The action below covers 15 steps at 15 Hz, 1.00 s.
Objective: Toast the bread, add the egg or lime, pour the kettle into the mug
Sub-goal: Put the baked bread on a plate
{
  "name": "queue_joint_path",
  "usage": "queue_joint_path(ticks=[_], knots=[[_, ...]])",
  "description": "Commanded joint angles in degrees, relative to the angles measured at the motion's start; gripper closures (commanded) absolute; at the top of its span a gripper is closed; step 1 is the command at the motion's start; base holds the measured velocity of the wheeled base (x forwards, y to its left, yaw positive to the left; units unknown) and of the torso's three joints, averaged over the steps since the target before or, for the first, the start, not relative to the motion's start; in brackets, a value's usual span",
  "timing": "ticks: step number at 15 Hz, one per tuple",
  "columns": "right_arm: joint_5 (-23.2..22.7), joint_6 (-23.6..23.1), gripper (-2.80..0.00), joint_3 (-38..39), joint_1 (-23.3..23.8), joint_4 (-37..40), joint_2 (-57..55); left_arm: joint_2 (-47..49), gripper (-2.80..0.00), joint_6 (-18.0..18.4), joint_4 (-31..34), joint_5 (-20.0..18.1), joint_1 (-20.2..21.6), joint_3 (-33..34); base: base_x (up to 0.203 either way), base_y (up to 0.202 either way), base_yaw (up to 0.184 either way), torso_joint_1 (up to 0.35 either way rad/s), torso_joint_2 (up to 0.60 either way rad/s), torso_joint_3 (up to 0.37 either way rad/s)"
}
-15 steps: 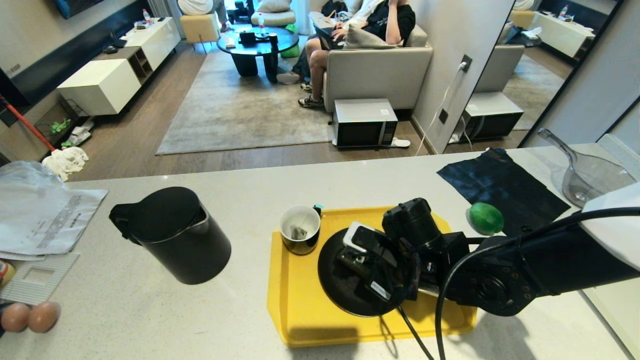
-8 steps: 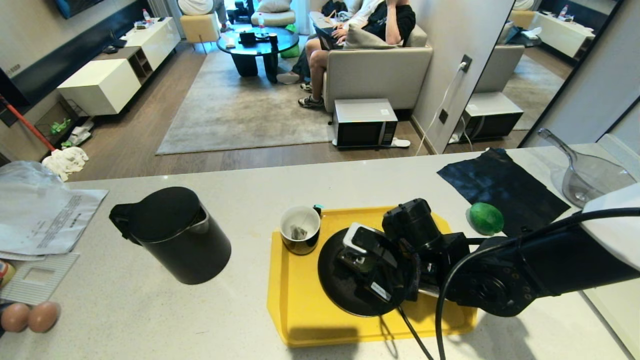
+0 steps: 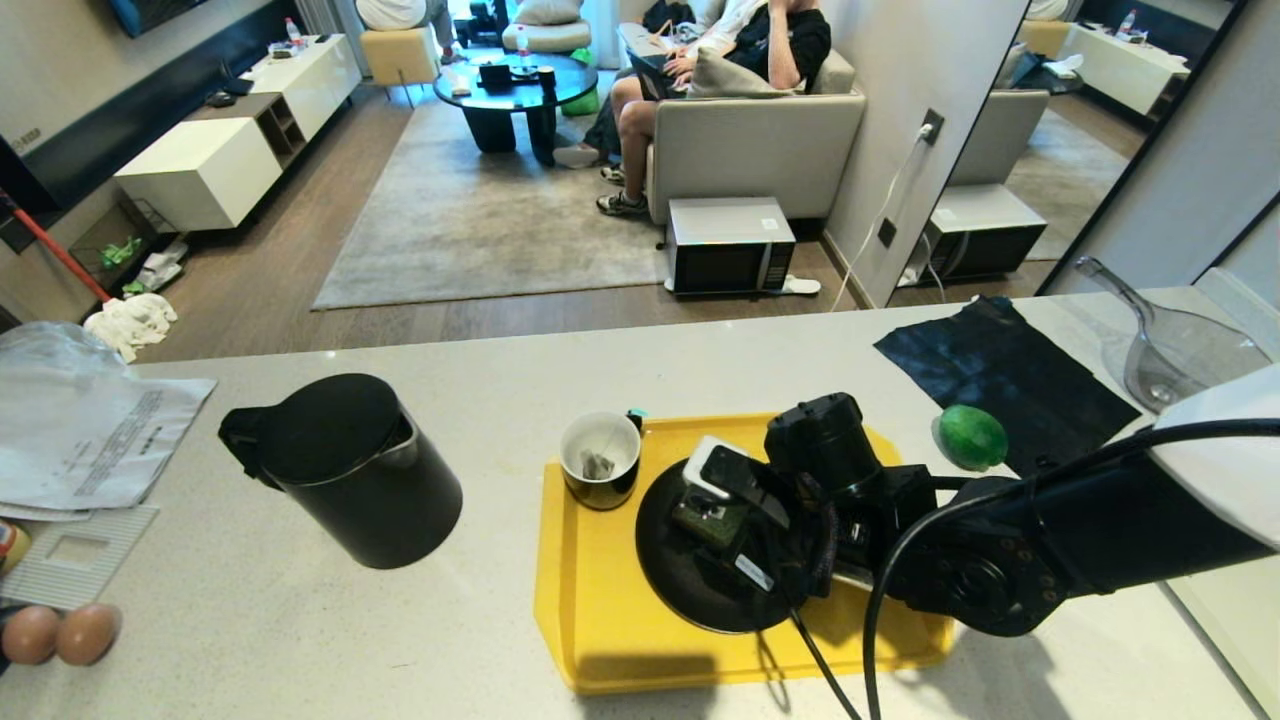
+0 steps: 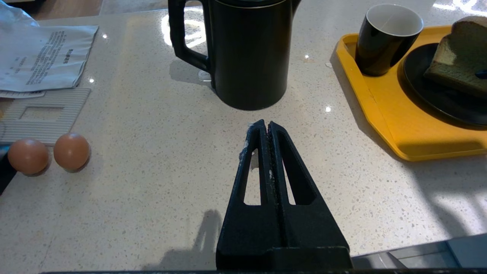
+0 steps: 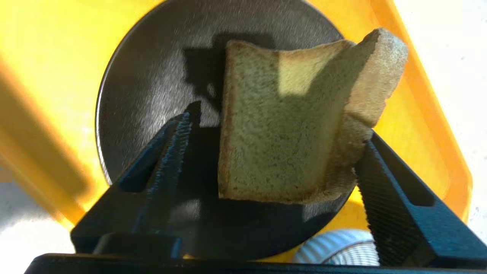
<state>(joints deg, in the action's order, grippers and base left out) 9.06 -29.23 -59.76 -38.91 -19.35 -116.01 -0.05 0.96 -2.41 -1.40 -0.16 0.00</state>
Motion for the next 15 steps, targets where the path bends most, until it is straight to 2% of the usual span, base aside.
queue_joint_path(ticks=[1, 7, 10, 15], knots=[[0.08, -0.30, -2.80, -0.21, -0.02, -0.45, -1.01, -0.04, 0.00, 0.00, -0.05, 0.00, -0.02, 0.97, 0.000, 0.000, 0.000, 0.000, 0.00, 0.000], [0.08, -2.23, -2.80, -0.80, 0.36, -1.22, -2.21, -0.04, 0.00, 0.00, -0.05, 0.00, 0.03, 0.97, 0.000, 0.000, 0.000, 0.000, 0.00, 0.000], [0.02, -4.74, -2.80, 0.19, 2.17, -0.38, -0.61, -0.04, 0.00, 0.00, -0.05, 0.00, -0.02, 0.97, 0.000, 0.000, 0.000, 0.000, 0.00, 0.000], [-0.18, -4.52, -2.80, -1.28, 2.44, -0.78, 0.09, -0.04, 0.00, 0.00, -0.05, 0.00, 0.06, 0.97, 0.000, 0.000, 0.000, 0.000, 0.00, 0.000]])
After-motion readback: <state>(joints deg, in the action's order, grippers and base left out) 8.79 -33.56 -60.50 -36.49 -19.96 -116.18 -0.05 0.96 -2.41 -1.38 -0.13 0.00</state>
